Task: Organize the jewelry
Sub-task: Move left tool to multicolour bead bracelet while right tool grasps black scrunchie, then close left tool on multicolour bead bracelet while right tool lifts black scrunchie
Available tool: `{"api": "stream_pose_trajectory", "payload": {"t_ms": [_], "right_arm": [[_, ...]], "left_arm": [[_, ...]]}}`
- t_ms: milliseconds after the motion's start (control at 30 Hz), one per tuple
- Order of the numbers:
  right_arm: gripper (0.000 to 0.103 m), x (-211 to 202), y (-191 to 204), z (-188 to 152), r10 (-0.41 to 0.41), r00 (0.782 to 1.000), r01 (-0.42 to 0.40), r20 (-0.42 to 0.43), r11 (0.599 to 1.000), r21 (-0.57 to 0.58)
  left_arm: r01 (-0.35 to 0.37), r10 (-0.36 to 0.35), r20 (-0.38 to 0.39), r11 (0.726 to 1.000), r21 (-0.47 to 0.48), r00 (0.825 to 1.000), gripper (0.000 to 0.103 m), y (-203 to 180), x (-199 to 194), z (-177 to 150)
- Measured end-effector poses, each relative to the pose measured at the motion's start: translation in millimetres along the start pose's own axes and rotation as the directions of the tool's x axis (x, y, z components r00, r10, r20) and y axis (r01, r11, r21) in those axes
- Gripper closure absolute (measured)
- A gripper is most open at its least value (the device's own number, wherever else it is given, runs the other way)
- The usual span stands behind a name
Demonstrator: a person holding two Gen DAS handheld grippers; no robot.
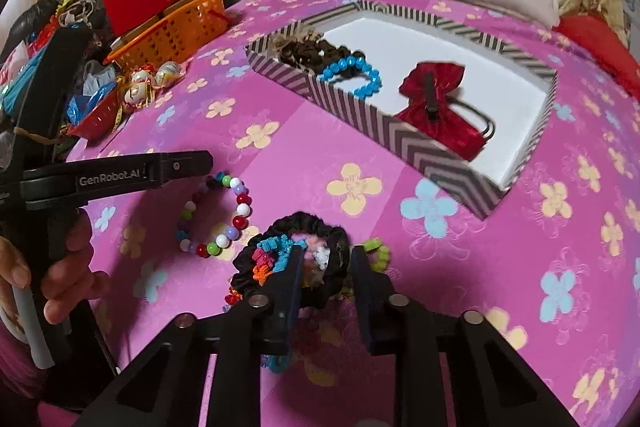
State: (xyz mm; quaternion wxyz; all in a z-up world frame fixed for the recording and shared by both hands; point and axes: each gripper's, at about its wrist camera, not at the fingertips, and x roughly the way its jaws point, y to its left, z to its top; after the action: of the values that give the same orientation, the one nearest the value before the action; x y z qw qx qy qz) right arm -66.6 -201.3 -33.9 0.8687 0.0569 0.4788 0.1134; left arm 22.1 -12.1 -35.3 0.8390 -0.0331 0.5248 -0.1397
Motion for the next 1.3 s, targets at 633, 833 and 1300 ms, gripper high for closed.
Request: {"api": "stream_pose_trajectory", "payload": {"t_ms": [633, 833, 1300], "right_arm": [[0.097, -55, -20, 5, -0.002, 0.99, -0.011, 0.138, 0.995, 0.095], [0.097, -58, -34, 1, -0.016, 0.99, -0.002, 0.139, 0.992, 0.128], [0.097, -53, -50, -5, -0.018, 0.992, -0.003, 0.127, 0.986, 0.166]], "left_arm": [[0.012, -0.012, -0.018, 1.0, -0.015, 1.0, 0.054, 9, 0, -3], [-0.019, 0.021, -0.032, 0.999, 0.05, 0.999, 0.054, 3, 2, -10], [-0.119, 0.122, -0.003, 0.977, 0.178, 0.993, 0.042, -16, 10, -19]]}}
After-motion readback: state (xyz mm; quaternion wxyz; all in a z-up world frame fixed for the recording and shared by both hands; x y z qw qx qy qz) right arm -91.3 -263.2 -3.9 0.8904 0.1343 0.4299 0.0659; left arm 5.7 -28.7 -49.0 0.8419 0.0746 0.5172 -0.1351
